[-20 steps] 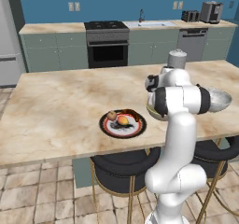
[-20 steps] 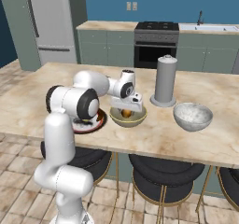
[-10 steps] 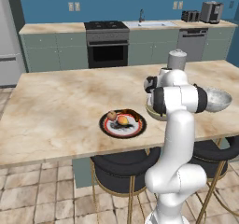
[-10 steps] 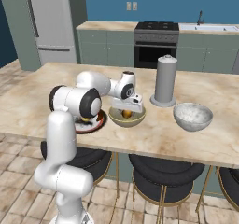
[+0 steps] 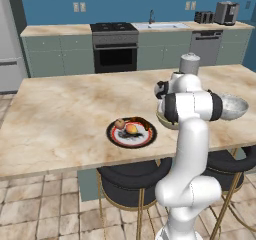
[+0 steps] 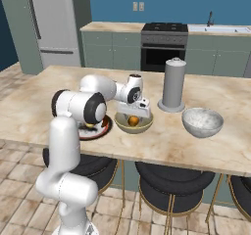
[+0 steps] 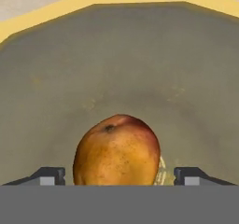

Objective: Take the fruits from the plate on the dining counter and place two fruits in each bowl.

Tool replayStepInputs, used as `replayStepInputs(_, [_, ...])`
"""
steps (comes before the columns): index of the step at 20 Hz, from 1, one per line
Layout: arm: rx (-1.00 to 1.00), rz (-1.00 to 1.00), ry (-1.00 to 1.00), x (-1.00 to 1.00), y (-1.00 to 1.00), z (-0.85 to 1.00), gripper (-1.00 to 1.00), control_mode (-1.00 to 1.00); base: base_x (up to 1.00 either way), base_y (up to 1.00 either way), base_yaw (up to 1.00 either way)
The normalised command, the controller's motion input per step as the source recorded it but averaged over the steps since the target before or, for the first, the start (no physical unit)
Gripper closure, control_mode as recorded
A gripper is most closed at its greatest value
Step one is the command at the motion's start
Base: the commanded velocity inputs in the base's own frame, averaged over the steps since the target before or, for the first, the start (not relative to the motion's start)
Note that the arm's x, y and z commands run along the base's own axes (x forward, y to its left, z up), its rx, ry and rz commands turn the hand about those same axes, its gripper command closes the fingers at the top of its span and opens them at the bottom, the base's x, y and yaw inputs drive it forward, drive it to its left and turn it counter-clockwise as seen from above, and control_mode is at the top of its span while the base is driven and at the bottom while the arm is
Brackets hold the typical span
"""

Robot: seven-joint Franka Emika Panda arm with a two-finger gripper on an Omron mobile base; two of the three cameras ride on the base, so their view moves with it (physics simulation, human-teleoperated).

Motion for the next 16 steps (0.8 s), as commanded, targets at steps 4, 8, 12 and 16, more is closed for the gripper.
replayStepInputs(4, [0.0,0.0,-0.03,-0.28,0.0,0.34,-1.0,-1.0,0.0,0.0,0.0])
replayStepInputs(8, [0.0,0.0,-0.06,-0.43,0.0,0.52,-1.0,-1.0,0.0,0.0,0.0])
replayStepInputs(12, [0.0,0.06,-0.13,-0.73,0.11,0.6,-1.0,-1.0,0.0,0.0,0.0])
replayStepInputs(16, [0.0,0.15,-0.15,-0.81,0.47,0.29,-1.0,-1.0,0.0,0.0,0.0])
